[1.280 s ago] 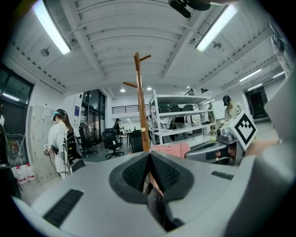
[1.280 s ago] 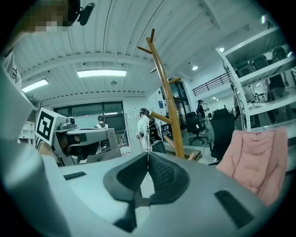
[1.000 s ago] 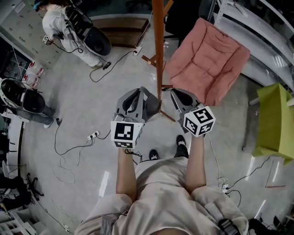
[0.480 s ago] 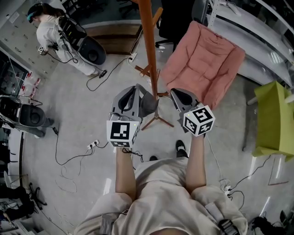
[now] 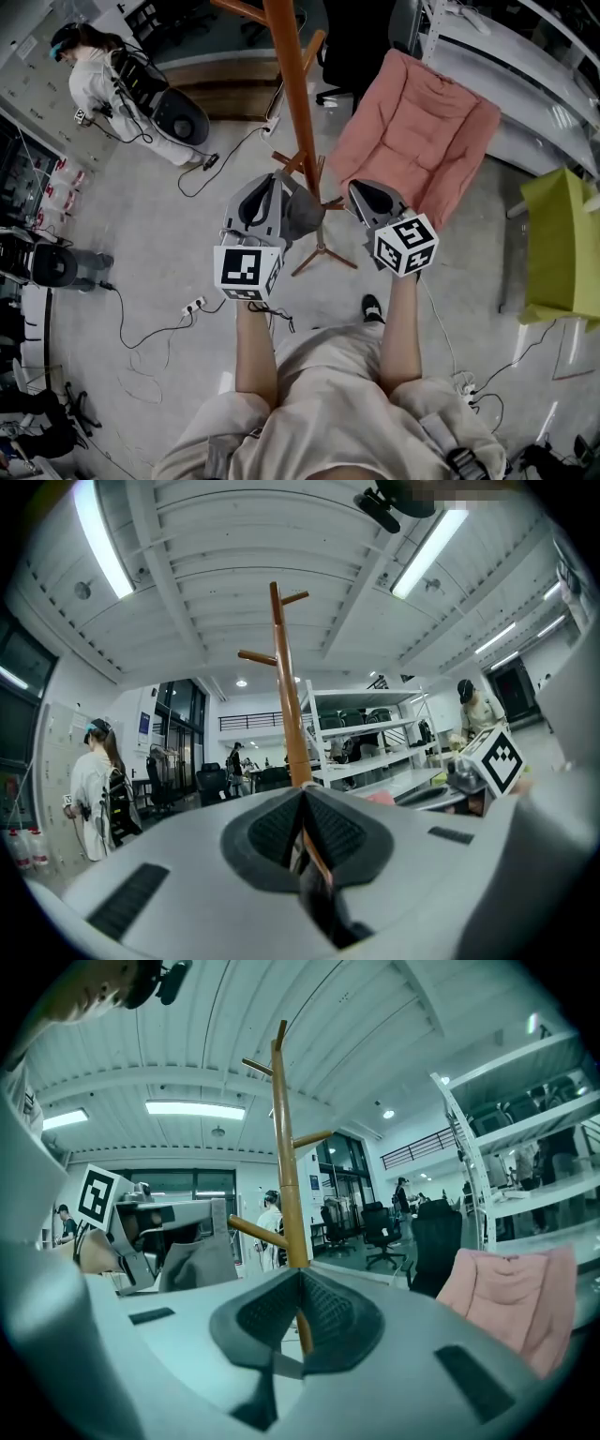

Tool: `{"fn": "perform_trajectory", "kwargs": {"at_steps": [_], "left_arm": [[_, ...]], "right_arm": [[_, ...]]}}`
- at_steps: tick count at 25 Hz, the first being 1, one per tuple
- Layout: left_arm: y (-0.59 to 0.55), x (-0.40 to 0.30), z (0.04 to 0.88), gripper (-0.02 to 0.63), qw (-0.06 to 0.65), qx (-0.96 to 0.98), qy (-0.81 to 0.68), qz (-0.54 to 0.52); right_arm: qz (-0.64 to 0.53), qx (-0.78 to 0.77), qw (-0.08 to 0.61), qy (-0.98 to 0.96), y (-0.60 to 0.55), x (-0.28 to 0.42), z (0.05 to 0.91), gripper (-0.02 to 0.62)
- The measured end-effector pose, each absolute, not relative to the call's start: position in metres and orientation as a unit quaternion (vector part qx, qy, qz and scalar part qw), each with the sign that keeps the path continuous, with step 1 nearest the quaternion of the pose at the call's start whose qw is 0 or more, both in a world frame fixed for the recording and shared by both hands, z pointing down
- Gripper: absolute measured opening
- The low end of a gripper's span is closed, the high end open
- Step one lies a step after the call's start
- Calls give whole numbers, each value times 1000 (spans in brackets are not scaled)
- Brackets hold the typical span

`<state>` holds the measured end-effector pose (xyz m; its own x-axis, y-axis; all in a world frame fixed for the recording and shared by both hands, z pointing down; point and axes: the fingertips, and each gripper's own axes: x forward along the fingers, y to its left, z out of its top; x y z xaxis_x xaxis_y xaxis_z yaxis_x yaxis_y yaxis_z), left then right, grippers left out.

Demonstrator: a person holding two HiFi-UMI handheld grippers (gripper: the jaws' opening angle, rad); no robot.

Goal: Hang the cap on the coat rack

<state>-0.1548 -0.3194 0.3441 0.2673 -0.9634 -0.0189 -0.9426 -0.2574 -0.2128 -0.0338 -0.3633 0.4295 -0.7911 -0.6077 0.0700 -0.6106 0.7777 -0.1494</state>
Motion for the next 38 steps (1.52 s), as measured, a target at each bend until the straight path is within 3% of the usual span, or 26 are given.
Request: {"fn": "perform_trajectory", "kwargs": {"at_steps": [38], "left_arm": [[-367, -171, 399, 12, 32, -795, 599, -93]], "right_arm": [[102, 355, 26, -929, -385, -10, 444, 5]]}}
